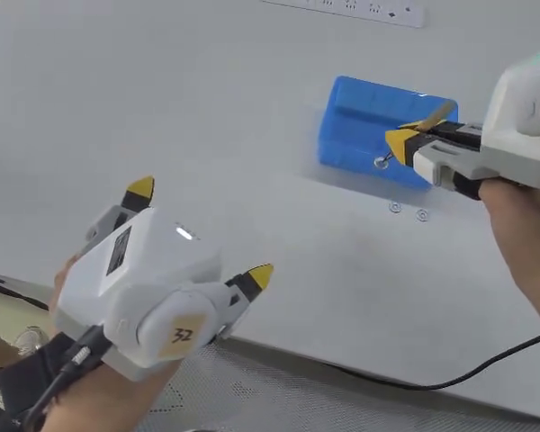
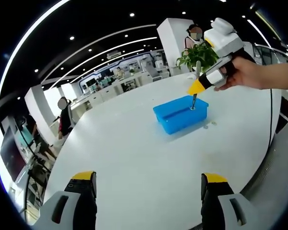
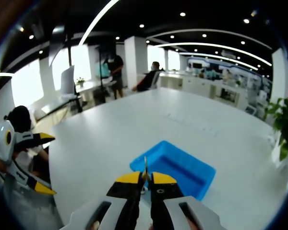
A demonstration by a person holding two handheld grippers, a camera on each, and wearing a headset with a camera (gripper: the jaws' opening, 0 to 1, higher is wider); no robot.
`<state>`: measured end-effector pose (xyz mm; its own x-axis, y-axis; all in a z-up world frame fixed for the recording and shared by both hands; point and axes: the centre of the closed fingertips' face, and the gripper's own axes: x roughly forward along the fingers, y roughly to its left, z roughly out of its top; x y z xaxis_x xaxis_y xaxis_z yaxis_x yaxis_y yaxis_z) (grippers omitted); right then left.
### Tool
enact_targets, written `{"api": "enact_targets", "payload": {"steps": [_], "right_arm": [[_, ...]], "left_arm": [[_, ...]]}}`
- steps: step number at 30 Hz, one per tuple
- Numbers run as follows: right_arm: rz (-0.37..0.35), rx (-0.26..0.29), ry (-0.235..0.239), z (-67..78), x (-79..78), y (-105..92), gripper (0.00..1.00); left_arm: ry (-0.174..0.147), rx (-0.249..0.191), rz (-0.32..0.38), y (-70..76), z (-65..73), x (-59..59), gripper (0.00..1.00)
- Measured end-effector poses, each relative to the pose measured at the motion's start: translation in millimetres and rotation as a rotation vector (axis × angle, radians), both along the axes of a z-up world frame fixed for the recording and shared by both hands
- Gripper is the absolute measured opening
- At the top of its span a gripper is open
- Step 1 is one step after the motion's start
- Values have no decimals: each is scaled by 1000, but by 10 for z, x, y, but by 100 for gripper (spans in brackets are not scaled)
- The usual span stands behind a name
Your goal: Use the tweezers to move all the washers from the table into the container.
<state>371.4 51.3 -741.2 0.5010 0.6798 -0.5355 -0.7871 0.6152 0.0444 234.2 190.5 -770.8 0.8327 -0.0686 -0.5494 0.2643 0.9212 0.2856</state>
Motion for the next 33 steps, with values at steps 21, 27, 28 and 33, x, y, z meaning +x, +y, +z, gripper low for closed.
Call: {"api": "enact_targets", "payload": {"steps": [21, 27, 28, 33], "right_arm": [[-62, -22, 25, -322, 431, -60, 4], [-66, -50, 46, -441, 425, -60, 4], [-62, -56, 45, -465, 422, -45, 4], [-41, -92, 45, -604, 429, -32, 4]], "left_arm": [[15, 11, 5, 24, -34, -3, 91], [23, 18, 4, 29, -47, -8, 91], [20, 15, 5, 28, -42, -7, 91], [23, 16, 5, 28, -44, -10, 91]]}}
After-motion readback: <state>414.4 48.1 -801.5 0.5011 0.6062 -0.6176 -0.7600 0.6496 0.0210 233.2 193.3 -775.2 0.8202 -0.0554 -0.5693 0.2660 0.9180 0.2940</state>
